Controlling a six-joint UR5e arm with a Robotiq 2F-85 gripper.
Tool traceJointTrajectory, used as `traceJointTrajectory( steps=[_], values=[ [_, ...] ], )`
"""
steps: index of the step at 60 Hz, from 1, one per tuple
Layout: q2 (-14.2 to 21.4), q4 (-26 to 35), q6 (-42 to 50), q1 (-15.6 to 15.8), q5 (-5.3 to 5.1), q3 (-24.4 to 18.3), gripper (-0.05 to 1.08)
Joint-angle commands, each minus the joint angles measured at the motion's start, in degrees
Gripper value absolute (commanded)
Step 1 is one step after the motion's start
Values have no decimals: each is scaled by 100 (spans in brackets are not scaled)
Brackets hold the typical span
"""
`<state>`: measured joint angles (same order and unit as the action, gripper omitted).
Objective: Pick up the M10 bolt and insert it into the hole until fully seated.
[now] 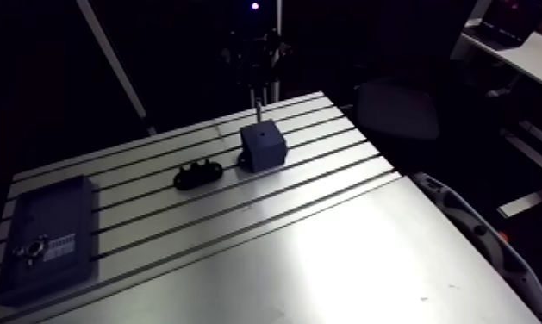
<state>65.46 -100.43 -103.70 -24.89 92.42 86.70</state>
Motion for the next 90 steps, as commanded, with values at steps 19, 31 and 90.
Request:
traceJointTrajectory(
  steps=[19,31,90],
  values=[
    [-12,-16,-5,-26,-8,95,108],
    [-12,-25,-6,-26,-1,122,108],
    [-80,-297,-85,-70,8,264,108]
  ],
)
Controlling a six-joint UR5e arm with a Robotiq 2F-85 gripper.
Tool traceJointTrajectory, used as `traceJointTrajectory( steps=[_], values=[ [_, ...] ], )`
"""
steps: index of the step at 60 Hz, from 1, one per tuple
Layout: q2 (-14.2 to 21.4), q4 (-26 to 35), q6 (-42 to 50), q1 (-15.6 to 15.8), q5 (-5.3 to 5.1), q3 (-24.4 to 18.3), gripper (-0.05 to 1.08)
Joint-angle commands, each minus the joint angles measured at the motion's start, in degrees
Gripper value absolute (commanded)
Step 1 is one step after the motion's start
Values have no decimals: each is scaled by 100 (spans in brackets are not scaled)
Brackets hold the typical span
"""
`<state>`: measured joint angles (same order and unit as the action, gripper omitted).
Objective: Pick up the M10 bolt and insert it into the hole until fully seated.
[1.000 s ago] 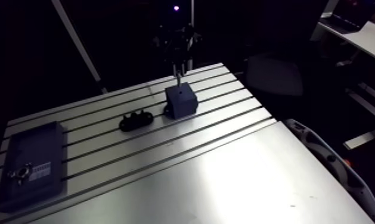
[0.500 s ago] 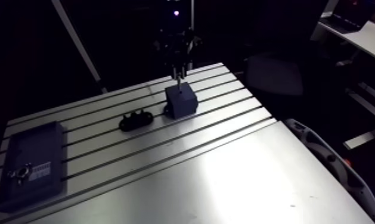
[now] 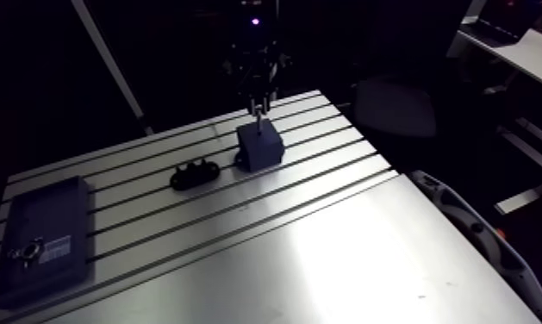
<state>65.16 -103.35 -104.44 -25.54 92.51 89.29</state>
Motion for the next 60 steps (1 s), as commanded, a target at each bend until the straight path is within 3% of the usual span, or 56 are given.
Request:
traceJointTrajectory(
  steps=[1,60],
  values=[
    [-49,-6,-11,-4,-1,5,108],
    [-79,3,-12,22,-1,4,108]
  ],
)
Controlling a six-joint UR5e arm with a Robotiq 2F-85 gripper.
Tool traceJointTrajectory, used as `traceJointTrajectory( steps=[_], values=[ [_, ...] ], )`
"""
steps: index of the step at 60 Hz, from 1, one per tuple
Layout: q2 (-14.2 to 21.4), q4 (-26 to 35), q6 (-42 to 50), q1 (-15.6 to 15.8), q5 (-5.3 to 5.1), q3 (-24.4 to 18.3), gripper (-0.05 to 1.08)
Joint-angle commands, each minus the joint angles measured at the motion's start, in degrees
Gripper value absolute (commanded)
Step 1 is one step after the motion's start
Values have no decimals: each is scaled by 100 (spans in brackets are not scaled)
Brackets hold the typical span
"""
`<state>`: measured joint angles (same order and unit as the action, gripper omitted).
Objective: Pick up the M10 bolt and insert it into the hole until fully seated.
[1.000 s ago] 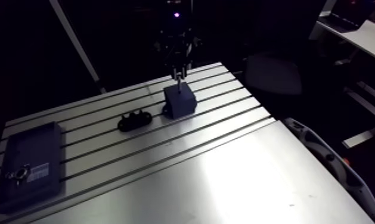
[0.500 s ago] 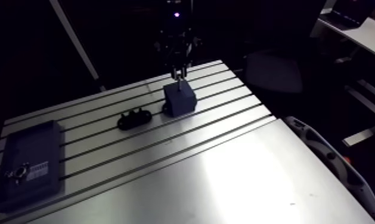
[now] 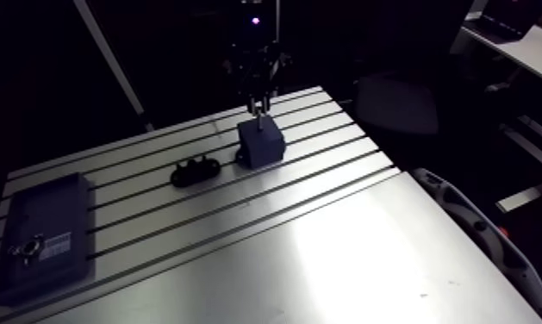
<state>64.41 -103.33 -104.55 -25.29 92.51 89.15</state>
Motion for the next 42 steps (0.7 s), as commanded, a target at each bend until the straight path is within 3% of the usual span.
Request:
traceJointTrajectory(
  steps=[1,42],
  values=[
    [-4,1,-1,-3,0,17,108],
    [14,-8,-16,-20,0,80,108]
  ],
)
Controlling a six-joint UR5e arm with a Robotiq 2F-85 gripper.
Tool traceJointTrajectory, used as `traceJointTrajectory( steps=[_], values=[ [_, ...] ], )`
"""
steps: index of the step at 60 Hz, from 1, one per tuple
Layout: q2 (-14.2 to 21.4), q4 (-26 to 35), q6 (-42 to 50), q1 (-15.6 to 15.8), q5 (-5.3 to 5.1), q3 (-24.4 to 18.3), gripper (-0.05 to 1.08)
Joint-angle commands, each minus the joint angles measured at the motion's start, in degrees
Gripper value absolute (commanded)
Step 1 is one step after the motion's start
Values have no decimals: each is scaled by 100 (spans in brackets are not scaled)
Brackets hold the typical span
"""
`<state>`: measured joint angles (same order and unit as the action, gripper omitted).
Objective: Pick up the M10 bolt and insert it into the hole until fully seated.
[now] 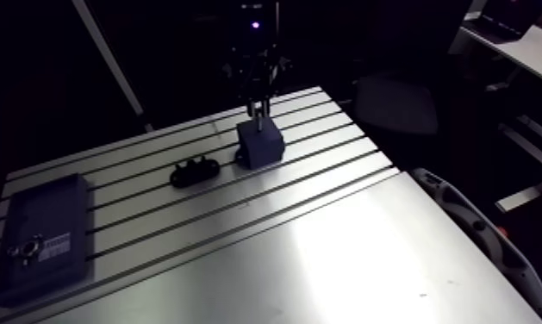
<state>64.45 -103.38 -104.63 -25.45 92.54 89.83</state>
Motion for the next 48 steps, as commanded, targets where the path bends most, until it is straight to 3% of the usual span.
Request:
traceJointTrajectory(
  steps=[1,48],
  values=[
    [10,-2,-1,-5,-4,12,108],
    [19,7,0,-5,-5,2,108]
  ],
)
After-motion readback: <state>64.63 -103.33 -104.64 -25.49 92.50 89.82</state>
